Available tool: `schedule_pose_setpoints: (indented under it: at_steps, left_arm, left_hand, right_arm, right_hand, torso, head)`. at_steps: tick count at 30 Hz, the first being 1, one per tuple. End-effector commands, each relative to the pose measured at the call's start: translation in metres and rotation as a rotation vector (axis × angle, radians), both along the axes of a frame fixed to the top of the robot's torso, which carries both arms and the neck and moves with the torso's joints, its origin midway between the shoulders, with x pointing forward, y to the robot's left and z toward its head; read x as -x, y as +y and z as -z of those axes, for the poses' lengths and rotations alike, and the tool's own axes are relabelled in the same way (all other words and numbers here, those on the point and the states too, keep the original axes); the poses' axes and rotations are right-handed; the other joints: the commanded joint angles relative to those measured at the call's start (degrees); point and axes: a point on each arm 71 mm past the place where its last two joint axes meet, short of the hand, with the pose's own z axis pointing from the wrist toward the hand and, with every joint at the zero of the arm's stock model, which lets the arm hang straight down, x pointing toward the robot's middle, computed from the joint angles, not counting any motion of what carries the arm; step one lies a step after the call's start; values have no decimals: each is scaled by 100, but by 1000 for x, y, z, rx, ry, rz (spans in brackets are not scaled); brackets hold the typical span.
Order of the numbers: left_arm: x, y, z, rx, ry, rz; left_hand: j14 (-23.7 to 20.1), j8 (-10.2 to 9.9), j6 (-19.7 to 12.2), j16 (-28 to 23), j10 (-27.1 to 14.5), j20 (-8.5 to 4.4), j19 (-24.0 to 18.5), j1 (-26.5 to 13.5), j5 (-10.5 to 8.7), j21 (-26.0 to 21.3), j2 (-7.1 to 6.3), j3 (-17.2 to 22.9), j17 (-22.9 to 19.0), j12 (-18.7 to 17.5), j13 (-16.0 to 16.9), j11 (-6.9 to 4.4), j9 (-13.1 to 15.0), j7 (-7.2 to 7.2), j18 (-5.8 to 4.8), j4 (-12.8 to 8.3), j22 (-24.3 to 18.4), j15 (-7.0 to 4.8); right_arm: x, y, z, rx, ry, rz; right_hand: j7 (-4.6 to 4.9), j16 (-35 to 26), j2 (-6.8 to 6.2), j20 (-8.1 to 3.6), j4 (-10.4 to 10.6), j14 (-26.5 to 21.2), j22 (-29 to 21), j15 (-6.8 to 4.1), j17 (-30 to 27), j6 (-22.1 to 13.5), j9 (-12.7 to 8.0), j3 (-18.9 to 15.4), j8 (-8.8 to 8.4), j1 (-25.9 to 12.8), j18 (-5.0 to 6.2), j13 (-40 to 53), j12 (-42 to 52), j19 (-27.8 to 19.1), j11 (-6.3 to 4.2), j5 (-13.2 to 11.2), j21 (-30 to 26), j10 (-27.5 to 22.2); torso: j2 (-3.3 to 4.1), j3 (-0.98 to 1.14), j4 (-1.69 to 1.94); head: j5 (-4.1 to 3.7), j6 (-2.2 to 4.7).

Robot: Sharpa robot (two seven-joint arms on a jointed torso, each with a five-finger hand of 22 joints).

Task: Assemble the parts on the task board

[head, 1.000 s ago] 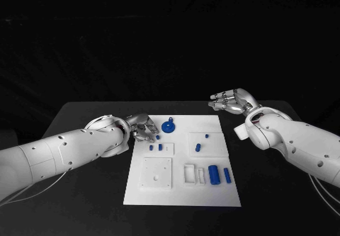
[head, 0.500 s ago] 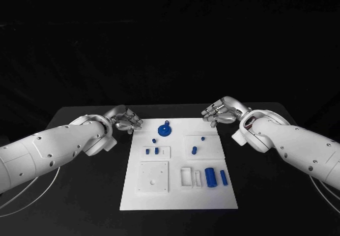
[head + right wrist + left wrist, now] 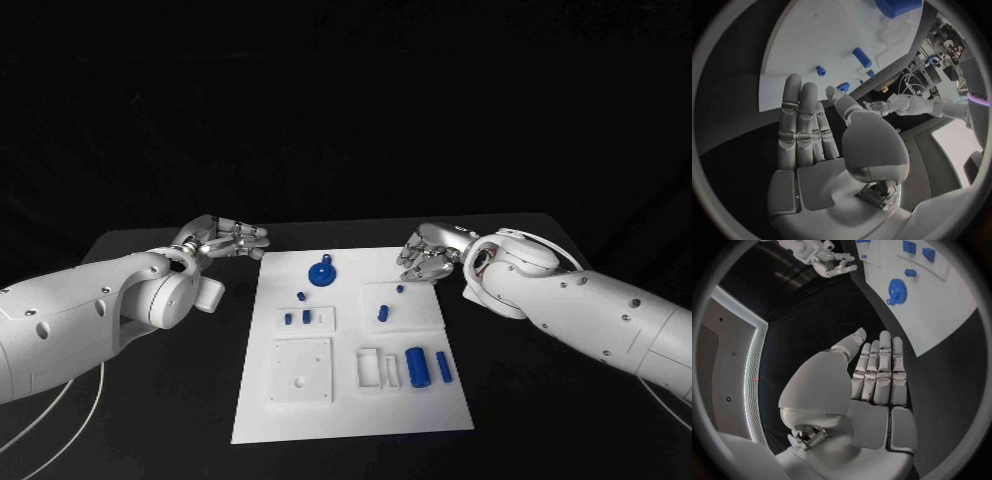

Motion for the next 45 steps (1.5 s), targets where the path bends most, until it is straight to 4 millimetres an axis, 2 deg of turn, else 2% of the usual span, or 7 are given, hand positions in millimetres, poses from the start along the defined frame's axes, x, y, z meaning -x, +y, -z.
schedule_pose_setpoints:
  at_steps: [1, 4, 9, 10, 17, 32, 45]
  left_arm:
    - [3, -2, -7, 117, -51, -25]
    - [6, -4, -8, 122, -62, -10]
    - [8, -7, -9, 124, -70, 1]
    - [8, -8, -9, 120, -73, -1]
    - [9, -9, -10, 106, -85, 5]
    - [10, -13, -10, 89, -83, 12]
    - [10, -14, -9, 83, -77, 15]
  left_hand:
    - [43, 31, -33, -685, -42, 83, -108, -67, 75, -5, -6, 88, -11, -23, -4, 35, 2, 6, -45, -25, -514, 105]
    - [224, 35, -24, -1342, -53, 134, -95, -98, 190, 11, -6, 134, 10, -18, -1, 46, 4, 10, -26, -88, -1073, 159]
    - [289, 37, -14, -1510, -59, 137, -53, -117, 188, 18, 0, 128, 22, -20, -1, 48, 5, 7, -25, -117, -1329, 166]
    - [281, 29, -3, -1505, -69, 127, 34, -130, 190, 42, 38, 90, 23, -19, -2, 50, 3, 7, -32, -164, -1766, 165]
    - [252, 36, -46, -1512, -118, 131, 21, -107, 207, 46, 25, 92, 17, -20, -2, 67, 5, 14, -38, -184, -1794, 178]
    - [237, 36, -53, -1510, -123, 132, 17, -78, 187, 59, 40, 100, 17, -18, -2, 69, 5, 16, -33, -195, -1835, 180]
    - [235, 37, -56, -1509, -126, 136, 17, -85, 154, 58, 42, 88, 18, -18, -2, 71, 5, 15, -33, -185, -1846, 183]
  right_arm:
    - [2, 3, 2, 175, -57, 28]
    - [5, 8, 2, 206, -78, 31]
    - [8, 13, 4, 243, -82, 31]
    - [9, 14, 5, 249, -79, 30]
    - [15, 23, 11, 287, -54, 5]
    - [24, 34, 23, 321, -31, -28]
    - [22, 37, 29, 313, -42, -20]
  right_hand:
    - [46, -26, -53, -2, -66, -5, 51, 10, 51, -42, -6, 48, -11, 168, 48, -4, -16, -36, 29, -314, 76, -162]
    - [50, -22, -167, 8, 19, 1, 188, 16, 200, -51, -6, 223, -9, 200, 52, -4, -18, -98, 39, -465, 188, -195]
    - [36, -8, -287, 5, 167, 17, 334, 9, 366, -32, -5, 393, -9, 187, 37, -3, -17, -144, 15, -563, 283, -105]
    - [34, 4, -304, 2, 191, 16, 356, 9, 399, -29, -6, 416, -11, 183, 30, -3, -17, -144, 14, -567, 293, -102]
    - [27, 61, -362, 1, 300, 1, 488, 10, 559, 0, -5, 540, -8, 210, 10, -3, -16, -165, 10, -601, 326, -94]
    - [-3, 112, -411, -18, 218, -13, 912, -2, 712, 137, -4, 976, -10, 164, 3, -2, -15, -320, -33, -554, 512, 74]
    - [-20, 201, -363, -47, 356, -17, 1297, -34, 809, 220, -2, 1631, -7, 93, 19, -1, -15, -375, -64, -873, 738, 166]
  torso:
    - [6, -14, 16]
    - [3, -7, 4]
    - [5, -19, 11]
    - [5, -15, 8]
    - [7, -2, -11]
    - [10, 15, -3]
    - [14, 10, -2]
  head:
    - [-21, 32]
    - [-2, 41]
    - [18, 32]
    - [34, 29]
    - [67, 20]
    - [53, -1]
    - [63, -28]
